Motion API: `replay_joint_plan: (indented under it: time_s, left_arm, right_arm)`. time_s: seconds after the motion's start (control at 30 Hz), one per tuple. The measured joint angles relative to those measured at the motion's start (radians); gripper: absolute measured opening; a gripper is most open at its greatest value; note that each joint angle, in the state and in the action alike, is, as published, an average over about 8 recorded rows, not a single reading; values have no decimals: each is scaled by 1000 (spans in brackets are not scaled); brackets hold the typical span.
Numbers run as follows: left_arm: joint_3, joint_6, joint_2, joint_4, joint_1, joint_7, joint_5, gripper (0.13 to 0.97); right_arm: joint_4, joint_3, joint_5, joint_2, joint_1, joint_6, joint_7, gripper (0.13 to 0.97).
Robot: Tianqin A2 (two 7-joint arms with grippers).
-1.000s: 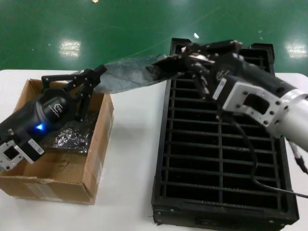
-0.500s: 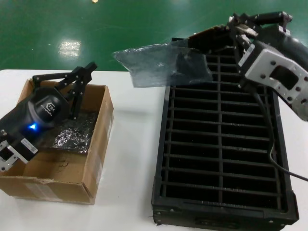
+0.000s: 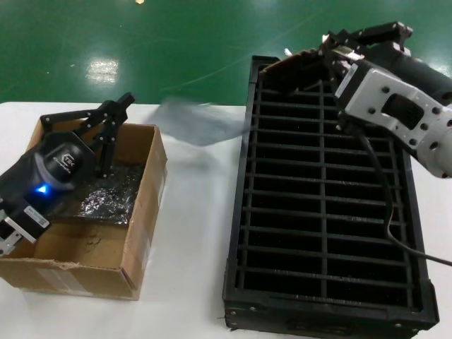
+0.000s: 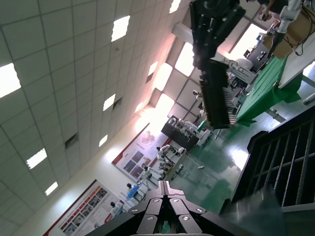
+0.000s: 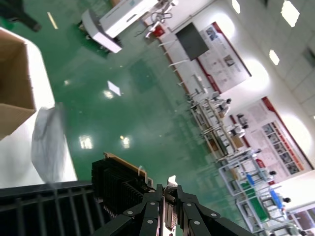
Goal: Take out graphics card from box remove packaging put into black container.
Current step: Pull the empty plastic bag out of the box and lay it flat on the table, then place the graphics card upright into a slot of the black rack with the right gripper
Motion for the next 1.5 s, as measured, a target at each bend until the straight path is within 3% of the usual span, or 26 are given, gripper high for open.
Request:
replay_joint_plan:
  time_s: [0.23,0.53,0.8,1.5]
  left_arm:
    - [-6,-2,-1,13,-8,0,-3,140]
    - [-18,3,-1,29,-11,-2,-11,140]
    - [-26,13,-2,57,-18,0,-17,140]
    - [-42,17,-9,73,-24,-11,-26,140]
  right_arm:
    - [-29,-46,-72,-5,22,-82,14,175]
    - [-164,-178,-232,-15,114,-234,47,175]
    - [-258,-259,-279,-15,164,-300,69,175]
    - [-432,-298,-253,-9,194,-192,91,175]
